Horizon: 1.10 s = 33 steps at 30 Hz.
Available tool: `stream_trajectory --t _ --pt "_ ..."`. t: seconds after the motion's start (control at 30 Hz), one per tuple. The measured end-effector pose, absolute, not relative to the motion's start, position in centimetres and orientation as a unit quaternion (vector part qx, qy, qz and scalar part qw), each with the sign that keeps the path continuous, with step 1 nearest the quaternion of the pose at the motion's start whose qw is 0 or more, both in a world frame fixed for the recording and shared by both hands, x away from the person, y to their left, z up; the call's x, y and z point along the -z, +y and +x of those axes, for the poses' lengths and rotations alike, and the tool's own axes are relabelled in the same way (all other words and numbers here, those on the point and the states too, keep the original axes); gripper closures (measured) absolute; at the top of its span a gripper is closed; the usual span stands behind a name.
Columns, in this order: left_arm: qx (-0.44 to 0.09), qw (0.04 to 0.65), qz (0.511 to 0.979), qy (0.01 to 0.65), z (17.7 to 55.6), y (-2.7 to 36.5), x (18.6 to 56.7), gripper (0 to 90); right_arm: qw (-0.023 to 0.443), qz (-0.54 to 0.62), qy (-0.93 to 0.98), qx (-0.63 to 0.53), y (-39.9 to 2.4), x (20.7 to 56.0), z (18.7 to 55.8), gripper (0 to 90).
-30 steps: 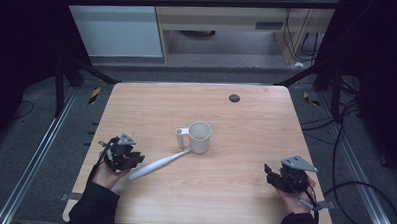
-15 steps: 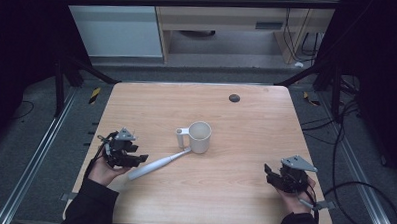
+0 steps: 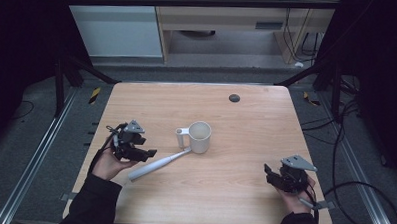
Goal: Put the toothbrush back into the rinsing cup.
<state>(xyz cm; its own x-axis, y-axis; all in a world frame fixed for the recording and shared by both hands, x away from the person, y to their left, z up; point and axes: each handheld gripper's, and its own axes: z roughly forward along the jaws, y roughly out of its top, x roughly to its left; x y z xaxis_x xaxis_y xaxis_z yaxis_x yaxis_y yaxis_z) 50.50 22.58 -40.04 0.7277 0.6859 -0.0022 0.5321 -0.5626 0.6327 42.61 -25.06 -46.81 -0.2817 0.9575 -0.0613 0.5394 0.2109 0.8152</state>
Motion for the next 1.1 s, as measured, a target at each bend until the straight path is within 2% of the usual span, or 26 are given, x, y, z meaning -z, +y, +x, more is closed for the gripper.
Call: stream_trajectory --t 0.3,0.63,1.1 --pt "-0.119 0.274 0.901 0.316 50.9 20.7 41.1 34.3 0.297 0.52 0.721 -0.348 -25.2 46.9 42.7 33.6" --pt "-0.097 0.261 0.912 0.302 51.2 20.0 42.2 34.4 0.293 0.516 0.727 -0.346 -25.1 47.1 42.8 33.7" --pt "-0.093 0.233 0.922 0.296 51.8 19.2 43.3 34.1 0.29 0.513 0.733 -0.341 -24.9 47.2 42.9 33.6"
